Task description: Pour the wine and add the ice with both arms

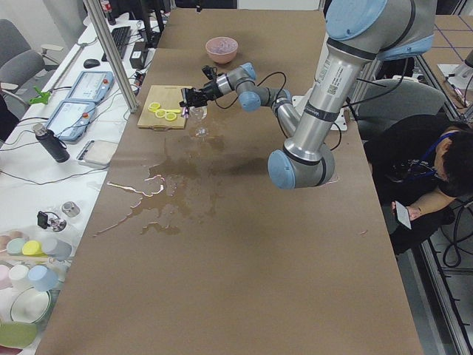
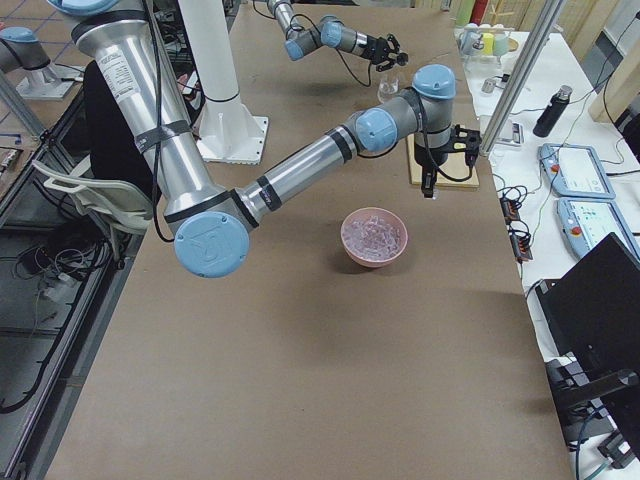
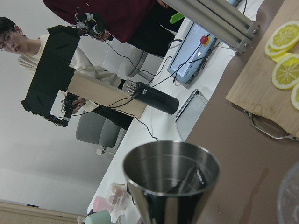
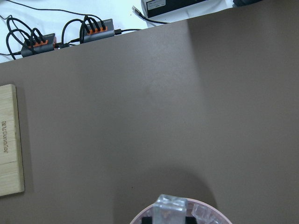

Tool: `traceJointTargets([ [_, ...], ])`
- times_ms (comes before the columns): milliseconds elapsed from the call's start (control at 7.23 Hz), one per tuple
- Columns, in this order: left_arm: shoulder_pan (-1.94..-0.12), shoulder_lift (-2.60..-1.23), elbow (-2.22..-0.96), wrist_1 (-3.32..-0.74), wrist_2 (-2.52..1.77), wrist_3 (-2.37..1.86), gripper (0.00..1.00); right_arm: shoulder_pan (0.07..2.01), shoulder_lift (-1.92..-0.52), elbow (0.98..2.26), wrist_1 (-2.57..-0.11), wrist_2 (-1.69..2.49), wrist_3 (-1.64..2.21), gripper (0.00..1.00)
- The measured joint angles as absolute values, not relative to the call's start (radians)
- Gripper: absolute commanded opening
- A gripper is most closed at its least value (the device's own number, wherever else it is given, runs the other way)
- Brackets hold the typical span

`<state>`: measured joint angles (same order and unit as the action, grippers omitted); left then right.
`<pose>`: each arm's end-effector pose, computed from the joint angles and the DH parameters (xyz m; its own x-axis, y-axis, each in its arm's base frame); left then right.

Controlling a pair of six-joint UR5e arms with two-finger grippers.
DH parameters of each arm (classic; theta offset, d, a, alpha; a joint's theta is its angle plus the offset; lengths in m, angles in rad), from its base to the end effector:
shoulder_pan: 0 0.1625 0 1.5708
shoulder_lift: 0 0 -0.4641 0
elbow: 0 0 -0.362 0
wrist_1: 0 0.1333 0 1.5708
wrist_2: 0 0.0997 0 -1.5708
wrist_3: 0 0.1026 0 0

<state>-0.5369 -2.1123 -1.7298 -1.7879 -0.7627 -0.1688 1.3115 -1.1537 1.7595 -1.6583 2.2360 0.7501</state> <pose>0.4377 -0.5020 0.2908 0.9224 0.2435 0.2997 -0.3725 0.3568 0.8567 -0.0893 -0.6097 0.4014 0.6509 0.2086 0.7300 -0.3020 0.9533 -0.0031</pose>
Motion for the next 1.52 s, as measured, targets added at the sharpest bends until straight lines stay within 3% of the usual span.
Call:
traceJointTargets([
  [1522,-0.492,-2.082,-1.737,-1.698,-0.643,-0.138,0.14,1.334,-1.159,1.765,-1.658,2.261,0.753,0.00],
])
